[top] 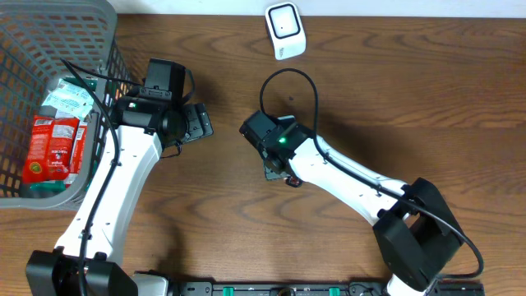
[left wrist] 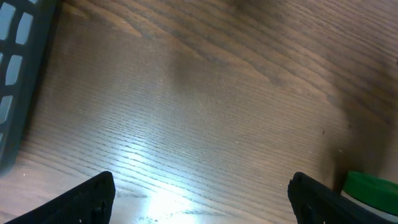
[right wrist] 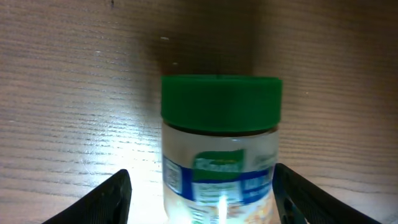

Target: Scan the item barcode

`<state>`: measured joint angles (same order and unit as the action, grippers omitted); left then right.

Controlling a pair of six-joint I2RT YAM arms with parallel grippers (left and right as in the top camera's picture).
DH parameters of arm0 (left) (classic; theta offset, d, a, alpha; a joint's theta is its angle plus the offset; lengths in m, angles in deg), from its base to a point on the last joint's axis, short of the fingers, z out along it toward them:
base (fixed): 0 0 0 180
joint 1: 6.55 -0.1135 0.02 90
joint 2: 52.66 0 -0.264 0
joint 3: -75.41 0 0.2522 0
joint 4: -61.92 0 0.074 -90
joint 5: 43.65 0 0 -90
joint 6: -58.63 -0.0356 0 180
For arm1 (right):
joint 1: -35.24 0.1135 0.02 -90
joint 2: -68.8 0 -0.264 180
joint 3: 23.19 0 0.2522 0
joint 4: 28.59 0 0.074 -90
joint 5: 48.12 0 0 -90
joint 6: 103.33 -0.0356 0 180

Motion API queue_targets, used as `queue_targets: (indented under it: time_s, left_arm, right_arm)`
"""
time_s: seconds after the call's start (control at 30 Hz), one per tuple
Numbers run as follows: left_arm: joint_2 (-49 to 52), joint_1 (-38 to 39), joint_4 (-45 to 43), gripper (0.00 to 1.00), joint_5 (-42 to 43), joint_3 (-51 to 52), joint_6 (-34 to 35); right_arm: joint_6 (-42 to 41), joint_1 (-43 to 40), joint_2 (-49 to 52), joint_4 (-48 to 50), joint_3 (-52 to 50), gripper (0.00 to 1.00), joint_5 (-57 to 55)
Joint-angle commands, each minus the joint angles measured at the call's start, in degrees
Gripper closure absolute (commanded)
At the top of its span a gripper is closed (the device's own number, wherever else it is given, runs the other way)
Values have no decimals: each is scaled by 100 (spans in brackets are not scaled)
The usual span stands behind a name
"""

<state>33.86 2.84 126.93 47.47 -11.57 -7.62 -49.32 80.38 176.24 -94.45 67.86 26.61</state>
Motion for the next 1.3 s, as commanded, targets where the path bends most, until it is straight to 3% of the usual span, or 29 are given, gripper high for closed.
queue_targets:
  time_s: [0.0,1.27]
  left_arm:
    - [-4,-22,37,10,-35,-2,-55]
    - [-4,-22,37,10,-35,-2,-55]
  right_arm:
    - [-129,72,94,35,70,32,-140]
    - [101,-424,160,-389,-105,32,-481]
